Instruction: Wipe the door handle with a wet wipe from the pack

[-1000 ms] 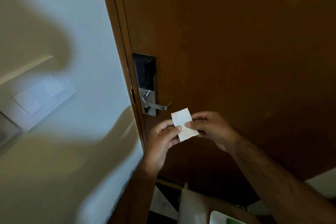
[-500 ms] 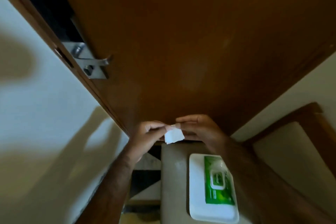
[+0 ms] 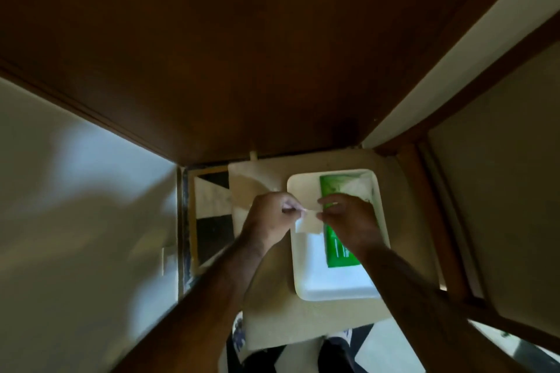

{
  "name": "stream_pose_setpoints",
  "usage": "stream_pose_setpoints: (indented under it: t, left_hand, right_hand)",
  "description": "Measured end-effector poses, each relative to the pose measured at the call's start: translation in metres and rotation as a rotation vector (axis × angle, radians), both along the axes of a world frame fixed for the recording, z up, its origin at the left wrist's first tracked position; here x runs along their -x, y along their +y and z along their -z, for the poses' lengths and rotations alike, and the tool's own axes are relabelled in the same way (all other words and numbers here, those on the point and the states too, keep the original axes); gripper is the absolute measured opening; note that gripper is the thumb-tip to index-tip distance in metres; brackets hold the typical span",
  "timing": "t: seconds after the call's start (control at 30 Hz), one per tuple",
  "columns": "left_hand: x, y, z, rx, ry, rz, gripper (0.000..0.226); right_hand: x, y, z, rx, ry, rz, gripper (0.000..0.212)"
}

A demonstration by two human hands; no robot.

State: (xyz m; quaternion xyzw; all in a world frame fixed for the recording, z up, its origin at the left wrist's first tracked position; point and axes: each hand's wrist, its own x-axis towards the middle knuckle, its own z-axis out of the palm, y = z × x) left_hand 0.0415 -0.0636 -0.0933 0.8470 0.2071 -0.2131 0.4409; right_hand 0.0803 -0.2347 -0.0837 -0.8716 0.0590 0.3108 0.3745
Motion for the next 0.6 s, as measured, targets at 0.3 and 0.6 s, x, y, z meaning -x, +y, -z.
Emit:
stream_pose_setpoints:
  t: [0.3, 0.6]
  left_hand:
    - [-0.045, -0.011, 0.063, -0.535, -0.138, 0.091, 0.013]
    - [-0.037, 0.008, 0.064, -0.721, -0.154, 0.279, 0.067]
  right_hand:
    - [-0.044, 0.031, 0.065, 0.279, -0.27, -0.24, 0.038]
    - [-0.034, 0.031, 0.061, 0.514, -0.449, -0.522, 0.06]
